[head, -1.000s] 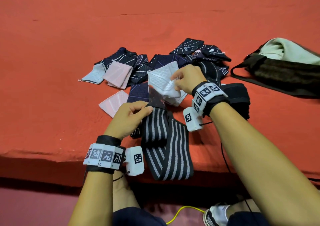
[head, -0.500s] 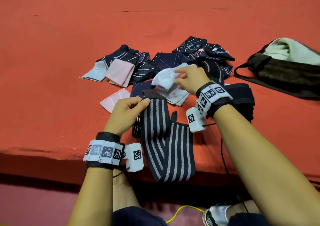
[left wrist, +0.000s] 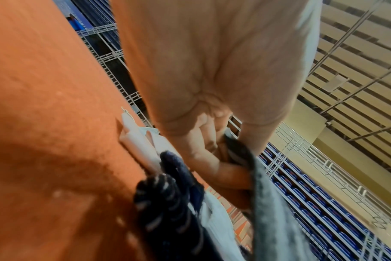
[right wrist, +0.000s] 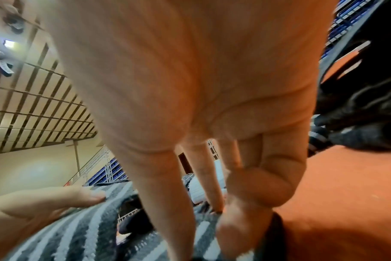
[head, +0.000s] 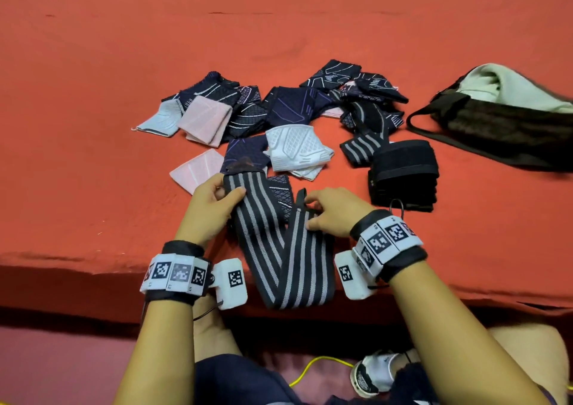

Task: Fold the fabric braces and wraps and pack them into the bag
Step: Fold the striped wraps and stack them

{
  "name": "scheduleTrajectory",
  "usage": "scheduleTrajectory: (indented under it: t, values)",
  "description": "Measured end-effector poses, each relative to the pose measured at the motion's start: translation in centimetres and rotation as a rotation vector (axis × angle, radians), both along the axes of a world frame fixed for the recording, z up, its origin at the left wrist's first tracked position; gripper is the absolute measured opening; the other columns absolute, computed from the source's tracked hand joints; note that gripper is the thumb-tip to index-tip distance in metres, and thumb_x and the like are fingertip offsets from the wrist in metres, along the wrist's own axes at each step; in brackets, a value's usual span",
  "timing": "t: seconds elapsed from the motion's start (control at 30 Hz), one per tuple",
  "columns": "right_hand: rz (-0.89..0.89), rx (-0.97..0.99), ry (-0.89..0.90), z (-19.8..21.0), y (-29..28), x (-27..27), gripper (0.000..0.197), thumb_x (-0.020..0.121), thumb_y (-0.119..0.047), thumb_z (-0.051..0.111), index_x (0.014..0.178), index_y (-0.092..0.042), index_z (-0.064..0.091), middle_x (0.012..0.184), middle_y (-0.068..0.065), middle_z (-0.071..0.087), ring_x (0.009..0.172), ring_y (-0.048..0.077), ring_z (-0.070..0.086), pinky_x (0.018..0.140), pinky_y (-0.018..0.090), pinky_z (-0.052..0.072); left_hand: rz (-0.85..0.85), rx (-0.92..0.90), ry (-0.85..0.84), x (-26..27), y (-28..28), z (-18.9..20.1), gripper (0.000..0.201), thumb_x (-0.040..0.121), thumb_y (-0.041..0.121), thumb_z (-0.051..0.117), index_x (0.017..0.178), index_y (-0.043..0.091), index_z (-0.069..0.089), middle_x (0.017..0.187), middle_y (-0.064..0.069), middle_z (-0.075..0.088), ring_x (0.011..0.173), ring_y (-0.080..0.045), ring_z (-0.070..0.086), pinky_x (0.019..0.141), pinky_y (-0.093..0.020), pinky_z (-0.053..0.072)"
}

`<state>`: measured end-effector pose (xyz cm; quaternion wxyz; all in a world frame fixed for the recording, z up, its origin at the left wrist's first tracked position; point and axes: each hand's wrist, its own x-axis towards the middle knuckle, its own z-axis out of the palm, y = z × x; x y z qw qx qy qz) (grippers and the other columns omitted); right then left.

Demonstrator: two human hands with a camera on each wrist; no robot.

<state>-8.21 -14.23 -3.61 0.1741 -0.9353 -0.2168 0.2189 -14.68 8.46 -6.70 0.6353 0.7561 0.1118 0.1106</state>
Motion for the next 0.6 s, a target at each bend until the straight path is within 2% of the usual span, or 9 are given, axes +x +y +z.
scheduleTrajectory:
  t: [0.07, 0.17, 0.27, 0.33, 0.37, 0.43, 0.5, 0.57, 0.6]
  values:
    - [-0.016, -0.012, 0.010, -0.6, -0.7, -0.3, 0.045, 0.086, -0.022, 0.074, 0.129, -0.015, 0.061, 0.122, 0.005, 0.065, 0.112, 0.025, 0.060, 0.094, 0.029, 0.048, 0.038, -0.021, -0.006, -0.4, 0.3, -0.2, 0.010, 0.096, 0.000, 0.058, 0.104, 0.006, 0.058, 0.088, -0.001, 0.076, 0.082, -0.015, 0.072, 0.070, -0.026, 0.057]
    - [-0.072, 0.006, -0.014, -1.5, -2.5, -0.5, 0.029, 0.086, -0.020, 0.074, 0.113, -0.015, 0.067, 0.108, 0.004, 0.065, 0.107, 0.025, 0.061, 0.083, 0.026, 0.044, 0.079, -0.032, -0.010, -1.0, 0.6, -0.5, 0.012, 0.095, -0.001, 0.058, 0.104, 0.006, 0.055, 0.082, -0.001, 0.074, 0.075, -0.016, 0.070, 0.065, -0.028, 0.057]
    - [-0.165, 0.063, -0.108, -1.3, -4.6, -0.4, 0.019, 0.086, -0.015, 0.070, 0.105, -0.019, 0.071, 0.102, 0.006, 0.067, 0.106, 0.029, 0.062, 0.086, 0.029, 0.047, 0.133, -0.040, -0.031, -1.3, 0.9, -0.7, 0.011, 0.090, 0.013, 0.063, 0.098, 0.018, 0.057, 0.095, -0.015, 0.071, 0.088, -0.031, 0.069, 0.079, -0.045, 0.057]
    - [-0.240, 0.098, -0.190, -0.6, -5.8, 0.1, 0.024, 0.088, -0.014, 0.066, 0.110, -0.019, 0.072, 0.107, 0.008, 0.068, 0.108, 0.032, 0.062, 0.090, 0.032, 0.048, 0.176, -0.046, -0.018, -1.4, 0.9, -0.8, 0.018, 0.082, 0.024, 0.064, 0.099, 0.019, 0.058, 0.103, -0.021, 0.069, 0.098, -0.040, 0.068, 0.085, -0.054, 0.055]
    - [-0.262, 0.112, -0.228, -0.2, -6.2, 0.4, 0.026, 0.089, -0.013, 0.065, 0.114, -0.019, 0.071, 0.111, 0.009, 0.068, 0.109, 0.032, 0.061, 0.092, 0.033, 0.047, 0.186, -0.035, -0.010, -1.4, 0.9, -0.9, 0.023, 0.080, 0.027, 0.065, 0.099, 0.018, 0.058, 0.102, -0.020, 0.069, 0.096, -0.039, 0.068, 0.084, -0.055, 0.056]
    - [-0.249, 0.137, -0.279, 0.6, -6.3, 0.8, 0.027, 0.091, -0.014, 0.061, 0.116, -0.020, 0.071, 0.115, 0.008, 0.067, 0.113, 0.032, 0.060, 0.095, 0.034, 0.045, 0.211, 0.003, 0.004, -1.3, 0.7, -1.0, 0.024, 0.082, 0.024, 0.069, 0.096, 0.014, 0.052, 0.088, -0.017, 0.068, 0.080, -0.031, 0.068, 0.068, -0.045, 0.060]
    - [-0.190, 0.168, -0.295, 1.1, -5.6, 0.7, 0.030, 0.093, -0.015, 0.060, 0.119, -0.023, 0.071, 0.123, 0.006, 0.067, 0.118, 0.030, 0.059, 0.100, 0.035, 0.045, 0.251, 0.043, -0.004, -1.1, 0.5, -1.2, 0.028, 0.087, 0.011, 0.071, 0.095, 0.014, 0.044, 0.078, -0.007, 0.059, 0.067, -0.017, 0.062, 0.051, -0.028, 0.054]
    - [-0.138, 0.195, -0.279, 1.3, -4.4, 0.3, 0.030, 0.094, -0.018, 0.060, 0.121, -0.025, 0.070, 0.127, 0.002, 0.068, 0.121, 0.027, 0.058, 0.103, 0.033, 0.044, 0.300, 0.120, -0.044, -1.2, 0.6, -1.0, 0.037, 0.083, 0.007, 0.075, 0.099, 0.013, 0.042, 0.077, 0.001, 0.048, 0.059, -0.004, 0.050, 0.050, -0.017, 0.045]
    - [-0.115, 0.207, -0.275, 1.2, -3.8, 0.2, 0.030, 0.094, -0.018, 0.060, 0.121, -0.025, 0.071, 0.127, 0.001, 0.068, 0.121, 0.026, 0.058, 0.104, 0.033, 0.044, 0.318, 0.162, -0.069, -1.2, 0.7, -0.8, 0.040, 0.081, 0.007, 0.077, 0.100, 0.013, 0.042, 0.076, 0.003, 0.044, 0.059, -0.005, 0.045, 0.055, -0.017, 0.042]
